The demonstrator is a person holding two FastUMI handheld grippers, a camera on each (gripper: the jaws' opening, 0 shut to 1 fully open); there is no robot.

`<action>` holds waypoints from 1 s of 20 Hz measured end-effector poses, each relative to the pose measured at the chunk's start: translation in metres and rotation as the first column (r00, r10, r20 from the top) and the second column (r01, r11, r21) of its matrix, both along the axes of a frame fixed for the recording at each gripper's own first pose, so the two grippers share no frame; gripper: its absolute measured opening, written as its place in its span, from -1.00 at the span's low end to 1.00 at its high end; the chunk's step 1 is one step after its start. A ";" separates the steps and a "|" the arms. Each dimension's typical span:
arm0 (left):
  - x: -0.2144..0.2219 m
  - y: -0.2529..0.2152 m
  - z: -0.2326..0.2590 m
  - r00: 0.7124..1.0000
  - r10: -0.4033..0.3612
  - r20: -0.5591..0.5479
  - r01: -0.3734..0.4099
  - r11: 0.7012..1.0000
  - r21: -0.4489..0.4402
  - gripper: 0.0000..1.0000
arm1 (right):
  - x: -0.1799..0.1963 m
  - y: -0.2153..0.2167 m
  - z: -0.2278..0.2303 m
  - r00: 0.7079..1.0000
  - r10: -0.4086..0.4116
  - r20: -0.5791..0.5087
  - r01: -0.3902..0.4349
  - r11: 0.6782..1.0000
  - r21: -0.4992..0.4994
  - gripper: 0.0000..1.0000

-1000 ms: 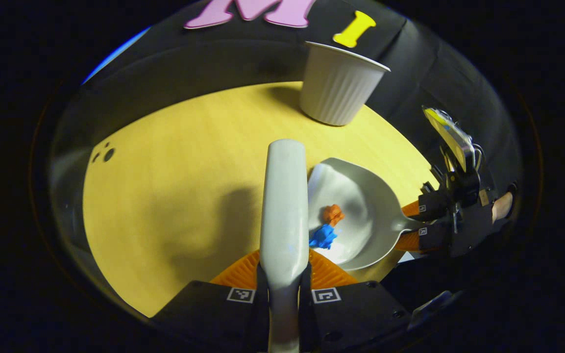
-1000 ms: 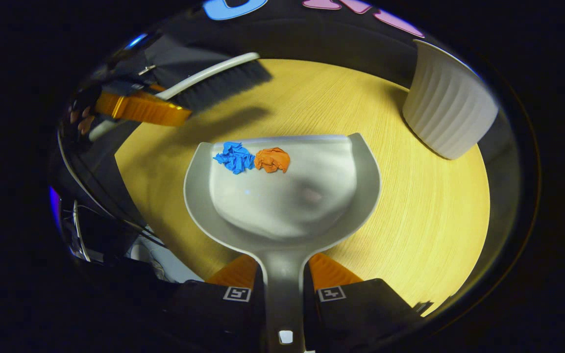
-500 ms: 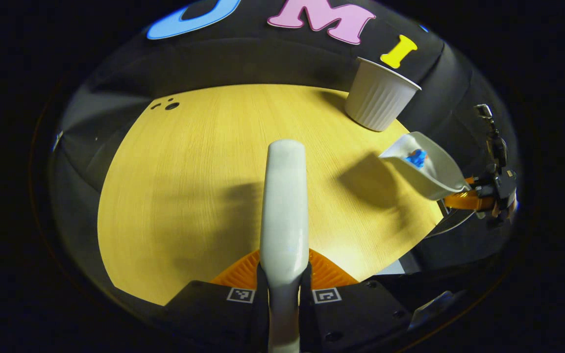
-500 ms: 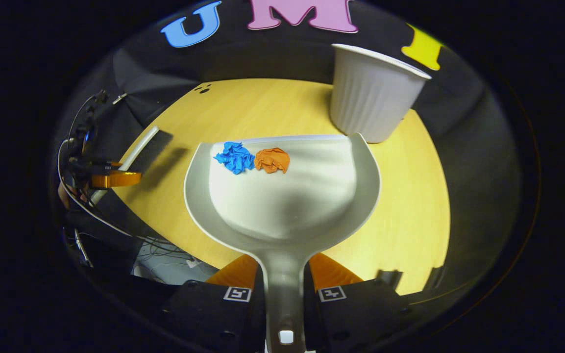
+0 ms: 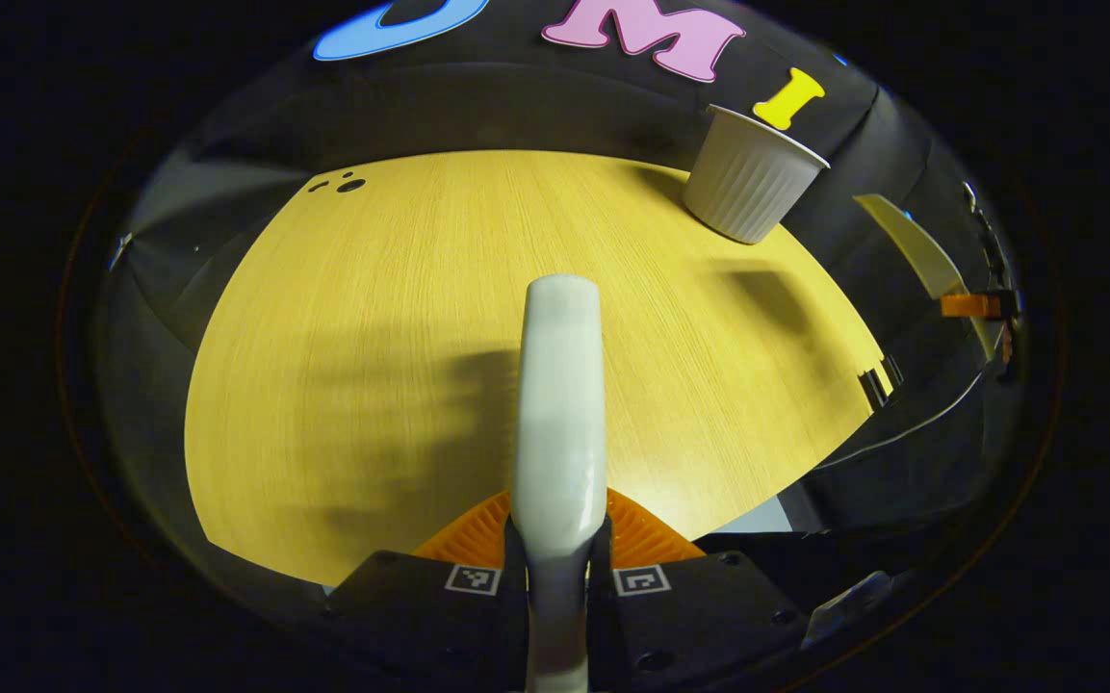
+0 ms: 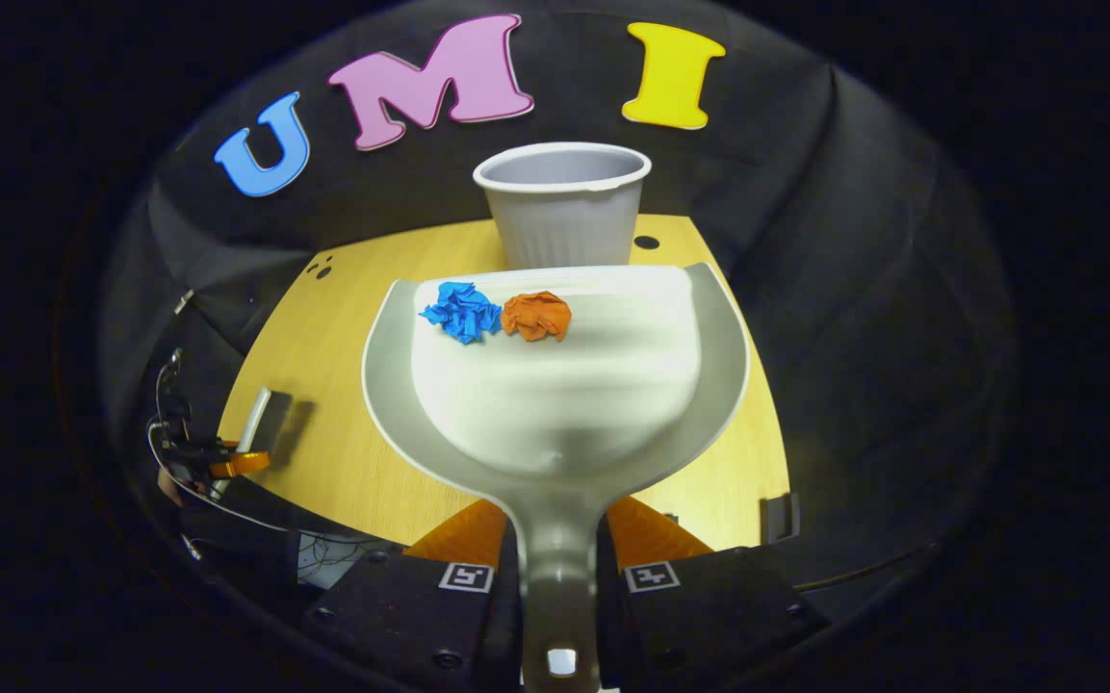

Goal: Pick up the small broom and dustpan from the desktop, sweep the trash into the dustpan with the broom, and then empty the trash into the garbage bin.

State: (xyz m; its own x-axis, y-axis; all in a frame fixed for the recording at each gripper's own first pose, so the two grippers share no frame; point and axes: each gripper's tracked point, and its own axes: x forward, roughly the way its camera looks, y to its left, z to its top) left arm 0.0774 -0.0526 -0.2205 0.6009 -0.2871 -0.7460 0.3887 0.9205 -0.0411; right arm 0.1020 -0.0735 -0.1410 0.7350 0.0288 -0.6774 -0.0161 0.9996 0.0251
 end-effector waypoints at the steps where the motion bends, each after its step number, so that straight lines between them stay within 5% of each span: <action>1: -0.001 0.005 -0.001 1.000 0.003 -0.003 -0.003 1.000 0.007 -0.47 | 0.003 0.001 0.006 1.000 -0.009 0.016 0.009 1.000 0.017 -0.39; 15: -0.011 0.014 0.003 0.997 0.074 -0.020 -0.074 0.997 -0.001 -0.43 | 0.081 -0.020 0.058 0.997 -0.012 0.078 0.012 1.000 0.002 -0.31; 20: -0.008 0.015 0.009 0.994 0.103 -0.026 -0.104 0.995 -0.001 -0.46 | 0.156 -0.036 0.086 0.996 -0.031 0.081 0.034 0.999 -0.037 -0.39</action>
State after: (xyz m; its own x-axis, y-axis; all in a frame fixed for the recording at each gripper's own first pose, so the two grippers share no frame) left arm 0.0699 -0.0373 -0.2117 0.6080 -0.2262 -0.7611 0.2901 0.9556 -0.0522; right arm 0.2579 -0.1096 -0.0547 0.7871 -0.0208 -0.6164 0.0161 0.9998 -0.0133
